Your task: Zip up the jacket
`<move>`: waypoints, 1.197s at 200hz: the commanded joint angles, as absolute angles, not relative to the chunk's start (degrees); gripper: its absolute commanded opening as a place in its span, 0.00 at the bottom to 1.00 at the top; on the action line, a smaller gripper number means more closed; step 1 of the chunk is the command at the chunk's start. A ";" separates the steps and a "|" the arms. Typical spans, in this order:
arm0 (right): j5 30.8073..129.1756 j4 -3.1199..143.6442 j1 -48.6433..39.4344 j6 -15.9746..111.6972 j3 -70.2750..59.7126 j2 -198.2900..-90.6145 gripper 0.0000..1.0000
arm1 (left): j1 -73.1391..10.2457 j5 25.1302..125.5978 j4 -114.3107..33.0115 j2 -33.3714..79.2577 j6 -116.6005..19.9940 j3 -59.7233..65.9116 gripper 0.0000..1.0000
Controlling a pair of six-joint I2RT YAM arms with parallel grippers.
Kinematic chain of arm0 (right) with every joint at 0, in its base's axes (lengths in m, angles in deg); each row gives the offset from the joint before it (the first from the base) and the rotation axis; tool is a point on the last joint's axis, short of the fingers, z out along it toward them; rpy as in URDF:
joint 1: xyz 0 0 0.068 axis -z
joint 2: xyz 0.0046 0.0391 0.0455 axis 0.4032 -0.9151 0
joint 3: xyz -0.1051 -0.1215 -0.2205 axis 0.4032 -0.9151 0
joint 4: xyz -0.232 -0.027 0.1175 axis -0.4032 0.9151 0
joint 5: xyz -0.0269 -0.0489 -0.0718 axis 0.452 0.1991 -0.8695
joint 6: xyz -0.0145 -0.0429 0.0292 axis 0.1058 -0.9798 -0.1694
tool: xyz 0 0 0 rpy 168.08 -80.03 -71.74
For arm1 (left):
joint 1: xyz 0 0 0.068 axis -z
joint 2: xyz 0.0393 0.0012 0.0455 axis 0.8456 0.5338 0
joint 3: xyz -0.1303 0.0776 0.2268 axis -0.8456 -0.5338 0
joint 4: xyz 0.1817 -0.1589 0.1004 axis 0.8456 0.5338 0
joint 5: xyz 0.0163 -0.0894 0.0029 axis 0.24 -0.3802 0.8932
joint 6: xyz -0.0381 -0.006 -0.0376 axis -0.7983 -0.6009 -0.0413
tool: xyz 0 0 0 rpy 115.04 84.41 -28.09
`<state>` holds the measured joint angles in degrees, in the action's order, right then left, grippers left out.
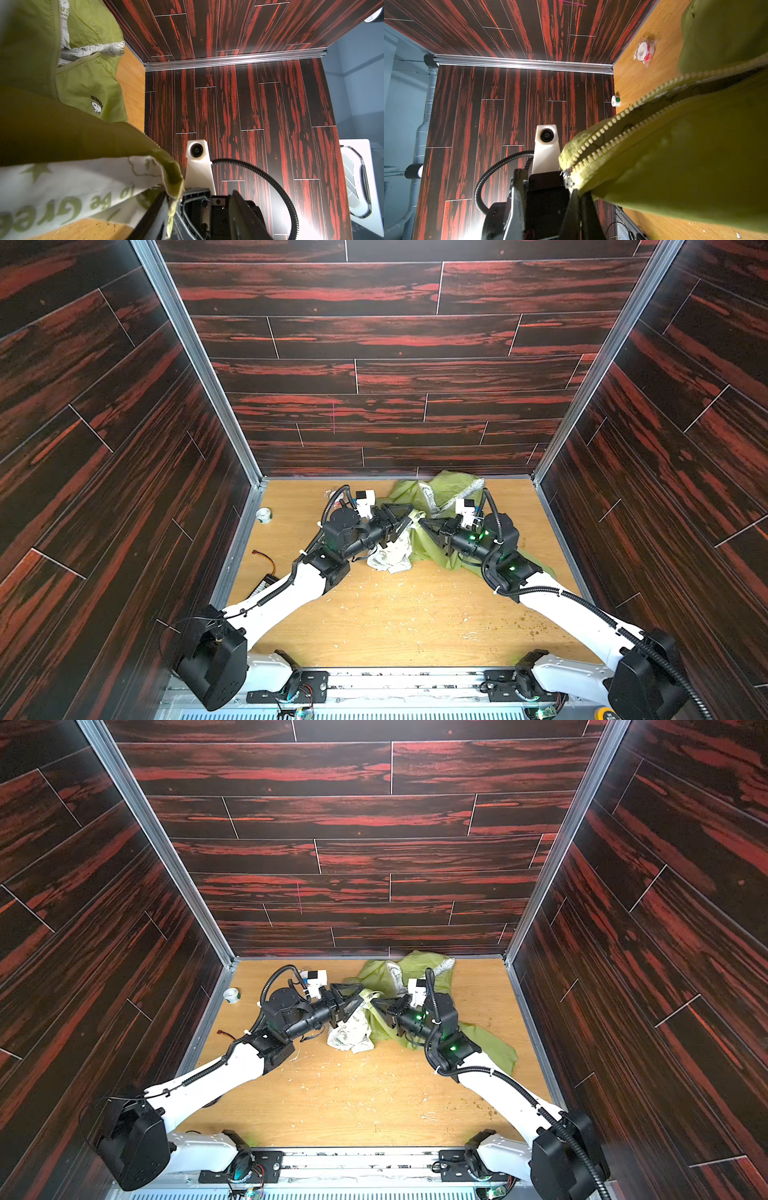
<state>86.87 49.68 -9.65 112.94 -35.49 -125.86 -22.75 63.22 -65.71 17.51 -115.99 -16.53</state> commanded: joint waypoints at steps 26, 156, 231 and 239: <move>86.29 50.68 -9.97 112.25 -34.26 -124.87 0.00 | -22.84 62.02 -62.96 16.08 -114.84 -15.78 0.49; 86.59 52.47 -10.33 111.10 -33.23 -125.03 0.00 | -22.87 60.12 -61.32 18.43 -114.13 -12.97 0.47; 86.91 53.08 -11.48 110.71 -32.71 -125.47 0.00 | -22.76 58.35 -61.57 20.55 -113.90 -12.18 0.44; 86.86 52.99 -11.72 110.70 -32.70 -125.56 0.00 | -22.83 58.32 -61.59 20.60 -113.72 -12.27 0.43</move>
